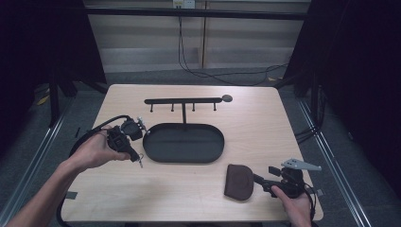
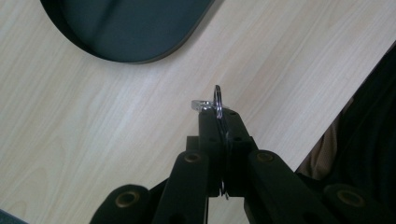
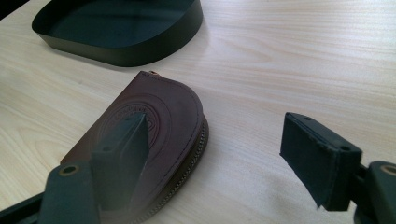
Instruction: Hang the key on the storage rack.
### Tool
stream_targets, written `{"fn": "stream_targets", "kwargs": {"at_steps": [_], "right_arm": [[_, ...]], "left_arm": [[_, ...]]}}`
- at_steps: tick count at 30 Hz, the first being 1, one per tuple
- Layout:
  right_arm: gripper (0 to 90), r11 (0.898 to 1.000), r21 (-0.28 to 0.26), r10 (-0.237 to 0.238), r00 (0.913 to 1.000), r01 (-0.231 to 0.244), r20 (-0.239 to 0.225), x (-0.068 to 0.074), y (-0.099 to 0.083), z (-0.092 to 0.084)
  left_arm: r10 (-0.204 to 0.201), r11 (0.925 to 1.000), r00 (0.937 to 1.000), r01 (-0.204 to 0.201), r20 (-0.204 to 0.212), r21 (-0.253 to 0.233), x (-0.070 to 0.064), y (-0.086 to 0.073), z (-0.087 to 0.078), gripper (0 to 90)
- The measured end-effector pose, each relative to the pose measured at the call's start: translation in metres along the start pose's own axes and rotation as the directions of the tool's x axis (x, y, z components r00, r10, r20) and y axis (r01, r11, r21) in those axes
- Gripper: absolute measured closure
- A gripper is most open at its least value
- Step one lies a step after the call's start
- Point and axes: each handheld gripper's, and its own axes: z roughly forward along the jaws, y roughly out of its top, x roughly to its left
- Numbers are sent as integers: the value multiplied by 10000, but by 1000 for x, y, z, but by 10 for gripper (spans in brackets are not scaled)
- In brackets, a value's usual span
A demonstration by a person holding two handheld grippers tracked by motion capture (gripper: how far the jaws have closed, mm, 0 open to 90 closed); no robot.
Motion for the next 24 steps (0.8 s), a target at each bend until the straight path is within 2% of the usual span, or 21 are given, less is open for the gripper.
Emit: {"fn": "stream_targets", "kwargs": {"at_steps": [3, 5, 6, 11, 17, 24], "right_arm": [[232, 10000, 16, -5, 10000, 5, -22, 0, 0, 0], [232, 10000, 49, 18, 10000, -18, -27, 0, 0, 1], [232, 10000, 43, -1, 10000, 1, -30, 0, 0, 1], [231, 10000, 44, -30, 10000, 30, -39, 0, 0, 1], [231, 10000, 72, -31, 10000, 31, -41, 1, 0, 1], [231, 10000, 78, -61, 10000, 62, -65, 1, 0, 1]], "left_arm": [[-257, 9995, 9996, 258, 97, -154, 6, 3, -2, 890], [-195, 9997, 9998, 196, 48, -133, 10, 5, -6, 891], [-305, 9993, 9995, 305, 29, -197, 12, 6, -11, 891], [-358, 9992, 9994, 358, -17, -203, 16, 10, -18, 891], [-221, 9992, 9997, 217, -111, -344, 22, 16, -24, 891], [-194, 9995, 9994, 187, -276, -271, 27, 21, -27, 891]]}}
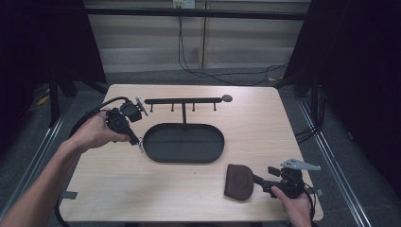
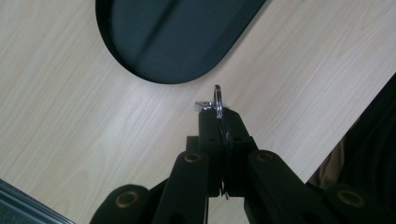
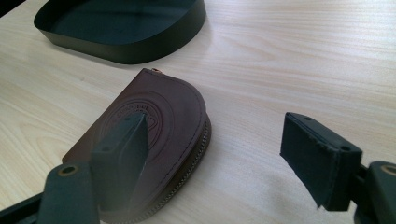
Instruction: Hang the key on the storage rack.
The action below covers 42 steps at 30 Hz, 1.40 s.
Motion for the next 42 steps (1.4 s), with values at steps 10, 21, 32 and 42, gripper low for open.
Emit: {"fn": "stream_targets", "kwargs": {"at_steps": [10, 21, 32, 42], "right_arm": [[225, 10000, -32, 1, 10000, -1, 38, 0, 0, -1], [225, 10000, -19, -15, 10000, 15, 10, 0, 0, -1], [225, 10000, -43, -19, 10000, 19, -39, -1, -1, -1], [225, 10000, 14, -24, 10000, 24, -81, -1, -1, 0]], "left_arm": [[21, 9996, 9999, -25, -143, -283, 10, 15, -14, 891], [-134, 9997, 9999, 132, -83, -191, 16, 37, -22, 892], [-577, 9981, 9983, 577, 2, -198, 35, 57, -22, 891], [-698, 9976, 9975, 697, -79, -42, 45, 66, -19, 892]]}}
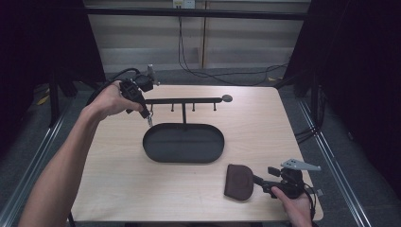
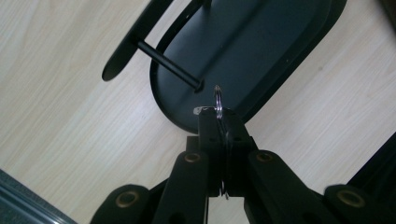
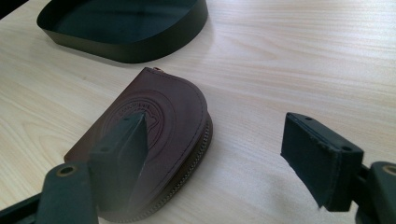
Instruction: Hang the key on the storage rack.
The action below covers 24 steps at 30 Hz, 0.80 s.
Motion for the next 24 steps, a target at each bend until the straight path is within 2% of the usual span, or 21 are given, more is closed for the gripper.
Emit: {"fn": "stream_targets", "kwargs": {"at_steps": [2, 4, 7, 10, 24], "right_arm": [[225, 10000, -11, -9, 10000, 9, -1, 0, 0, 0], [225, 10000, -13, -8, 10000, 8, 3, 0, 0, 0], [225, 10000, -15, -13, 10000, 13, 0, 0, 0, 0], [225, 10000, -2, -23, 10000, 23, -1, 0, 0, 0], [225, 10000, -4, -48, 10000, 48, 1, 0, 0, 0]], "left_arm": [[-172, 9998, 9997, 173, -161, 57, 0, 3, 1, 892], [-181, 9998, 9997, 180, -149, -16, 0, 4, 0, 891], [-144, 9998, 9995, 148, -281, 163, 1, 6, 3, 891], [-303, 9995, 9989, 304, -350, 40, 3, 5, 4, 891], [-436, 9990, 9975, 433, -553, -68, 4, 1, 9, 859]]}}
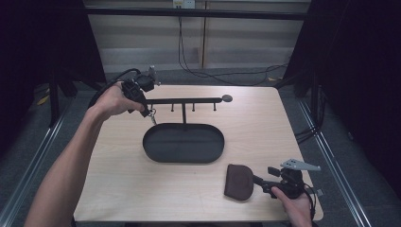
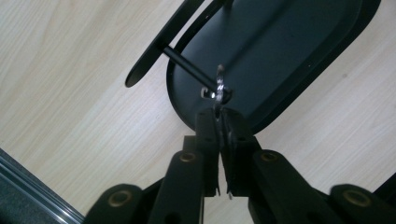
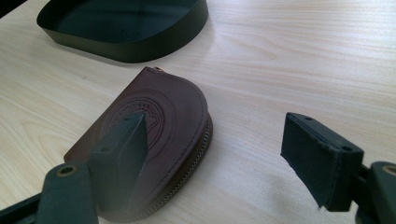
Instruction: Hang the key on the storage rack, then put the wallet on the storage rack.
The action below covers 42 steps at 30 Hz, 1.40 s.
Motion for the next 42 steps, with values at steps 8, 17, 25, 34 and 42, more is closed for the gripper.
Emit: {"fn": "stream_targets", "kwargs": {"at_steps": [8, 17, 25, 34, 42], "right_arm": [[225, 9999, 52, 107, 9999, -107, -31, 0, 1, 1], [225, 9999, 98, -28, 10000, 28, 45, 1, 0, 1], [225, 9998, 149, -110, 9999, 109, 38, 1, 1, 2], [225, 9998, 175, -46, 10000, 46, 0, 2, 3, 5], [232, 9999, 91, -108, 9999, 108, -1, 2, 2, 3]], "left_arm": [[-53, 9993, 9998, 60, 192, -366, 3, -10, -2, 805], [-230, 9950, 9986, 276, 485, -963, 1, -26, 3, 688], [-862, 9782, 9933, 990, 766, -1824, -3, -47, 5, 499], [-1224, 9540, 9896, 1382, 751, -2662, -6, -77, 9, 337], [-1121, 9231, 9887, 1407, 994, -3578, -11, -102, 19, 171]]}}
